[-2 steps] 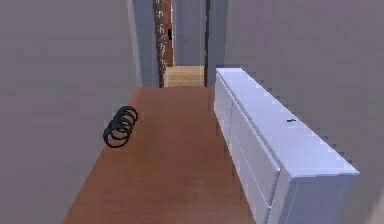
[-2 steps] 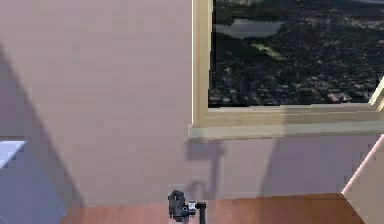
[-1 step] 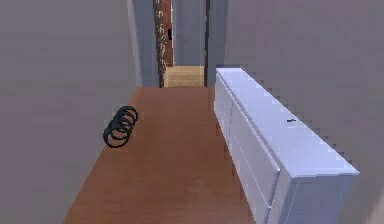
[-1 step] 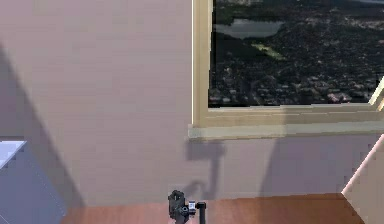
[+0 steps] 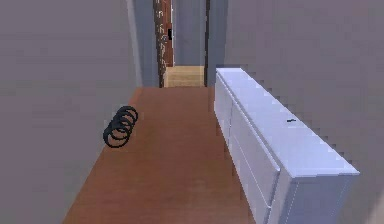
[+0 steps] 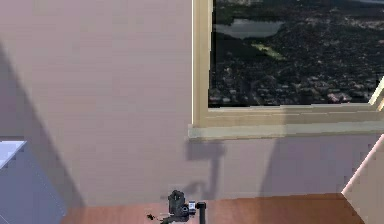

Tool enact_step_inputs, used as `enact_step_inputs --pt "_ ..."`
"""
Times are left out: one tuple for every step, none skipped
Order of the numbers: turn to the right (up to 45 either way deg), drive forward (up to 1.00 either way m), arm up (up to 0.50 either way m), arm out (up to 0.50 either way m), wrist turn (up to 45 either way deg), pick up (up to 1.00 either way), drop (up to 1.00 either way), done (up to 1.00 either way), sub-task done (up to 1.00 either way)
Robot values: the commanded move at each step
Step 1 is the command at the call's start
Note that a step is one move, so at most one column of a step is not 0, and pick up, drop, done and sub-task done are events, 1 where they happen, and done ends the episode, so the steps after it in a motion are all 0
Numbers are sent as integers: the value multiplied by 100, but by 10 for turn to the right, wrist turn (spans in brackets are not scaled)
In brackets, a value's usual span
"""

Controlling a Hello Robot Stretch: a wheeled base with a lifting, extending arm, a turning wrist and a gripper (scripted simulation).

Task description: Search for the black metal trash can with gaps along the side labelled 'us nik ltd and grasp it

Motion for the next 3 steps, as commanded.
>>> enact_step_inputs --pt "0 0 0 0 450 0 0 0 0" --pt "0 0 0 0 300 0 0 0 0" --pt "0 0 -30 0 0 0 0 0 0"
